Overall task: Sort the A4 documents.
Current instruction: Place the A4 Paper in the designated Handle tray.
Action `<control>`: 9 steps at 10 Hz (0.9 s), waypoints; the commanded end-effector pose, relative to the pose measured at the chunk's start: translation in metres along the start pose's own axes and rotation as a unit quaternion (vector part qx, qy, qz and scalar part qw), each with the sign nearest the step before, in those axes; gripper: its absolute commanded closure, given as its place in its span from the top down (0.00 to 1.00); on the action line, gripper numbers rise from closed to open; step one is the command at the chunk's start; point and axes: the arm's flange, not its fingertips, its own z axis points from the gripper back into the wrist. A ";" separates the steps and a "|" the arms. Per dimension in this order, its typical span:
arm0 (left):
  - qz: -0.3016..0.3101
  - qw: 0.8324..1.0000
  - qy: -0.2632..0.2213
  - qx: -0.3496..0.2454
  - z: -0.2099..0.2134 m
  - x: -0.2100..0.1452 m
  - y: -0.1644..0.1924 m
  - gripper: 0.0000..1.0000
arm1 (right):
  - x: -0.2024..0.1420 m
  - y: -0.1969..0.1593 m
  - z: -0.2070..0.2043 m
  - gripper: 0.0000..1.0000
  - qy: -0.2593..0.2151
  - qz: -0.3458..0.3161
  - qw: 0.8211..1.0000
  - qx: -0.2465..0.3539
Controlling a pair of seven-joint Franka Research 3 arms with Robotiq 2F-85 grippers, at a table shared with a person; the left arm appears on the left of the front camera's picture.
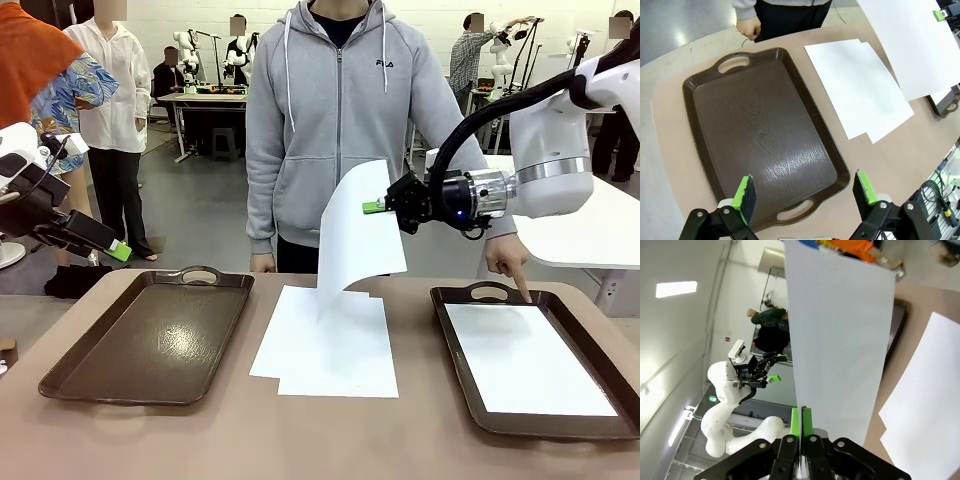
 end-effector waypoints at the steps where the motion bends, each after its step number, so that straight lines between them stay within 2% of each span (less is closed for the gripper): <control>1: 0.002 1.000 0.000 -0.004 -0.001 -0.001 0.001 1.00 | -0.028 0.019 0.036 0.01 -0.017 -0.001 0.999 -0.039; 3: 0.002 1.000 0.000 -0.004 -0.001 -0.001 0.001 1.00 | -0.050 0.021 0.089 0.01 -0.013 -0.026 0.996 -0.083; 5: 0.002 1.000 0.000 -0.004 -0.001 -0.001 0.001 1.00 | -0.063 0.017 0.129 0.01 0.014 -0.042 0.995 -0.085; 7: 0.002 1.000 0.000 -0.004 -0.001 -0.001 0.001 1.00 | -0.071 -0.009 0.153 0.01 0.044 -0.053 0.994 -0.086; 9: 0.002 1.000 0.000 -0.004 -0.001 -0.001 0.001 1.00 | -0.077 -0.058 0.178 0.01 0.061 -0.102 0.990 -0.082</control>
